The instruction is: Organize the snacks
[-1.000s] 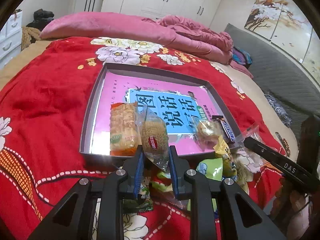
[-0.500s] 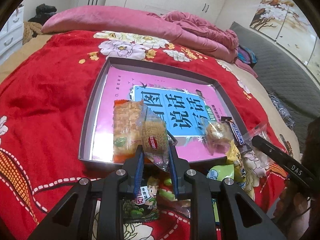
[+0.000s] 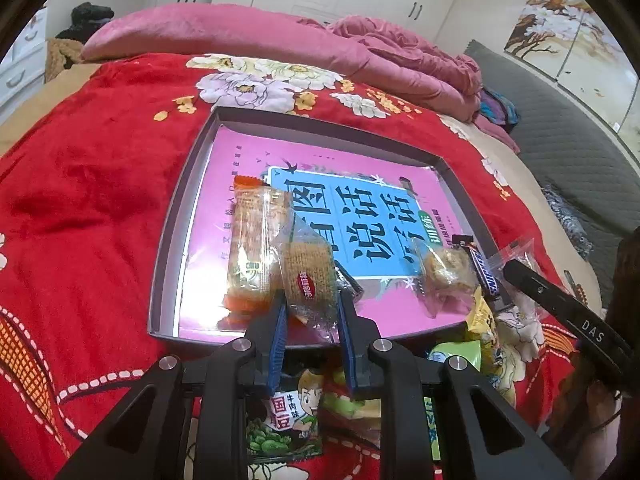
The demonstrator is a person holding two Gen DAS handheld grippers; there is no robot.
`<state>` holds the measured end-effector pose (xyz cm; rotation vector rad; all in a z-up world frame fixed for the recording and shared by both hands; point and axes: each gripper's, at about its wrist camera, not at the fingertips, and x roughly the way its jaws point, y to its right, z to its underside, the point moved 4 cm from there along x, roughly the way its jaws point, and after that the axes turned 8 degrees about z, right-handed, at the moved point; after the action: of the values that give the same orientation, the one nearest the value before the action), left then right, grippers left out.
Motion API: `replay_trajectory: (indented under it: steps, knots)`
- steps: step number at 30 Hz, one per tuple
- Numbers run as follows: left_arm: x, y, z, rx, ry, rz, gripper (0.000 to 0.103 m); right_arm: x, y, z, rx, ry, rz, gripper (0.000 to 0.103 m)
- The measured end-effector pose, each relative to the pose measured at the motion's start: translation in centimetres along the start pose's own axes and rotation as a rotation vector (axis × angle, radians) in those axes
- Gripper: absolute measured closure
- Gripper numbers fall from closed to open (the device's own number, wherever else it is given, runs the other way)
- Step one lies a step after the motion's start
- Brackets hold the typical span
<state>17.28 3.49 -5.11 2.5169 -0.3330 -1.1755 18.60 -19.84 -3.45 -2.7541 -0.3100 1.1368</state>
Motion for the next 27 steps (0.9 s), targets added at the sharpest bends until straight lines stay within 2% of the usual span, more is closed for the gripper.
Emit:
replay_trajectory:
  steps: [27]
  knots:
    - [1.0, -0.6, -0.4, -0.016, -0.008, -0.016, 0.079, 2.8, -0.2, -0.4, -0.013, -0.028, 0.035, 0.062]
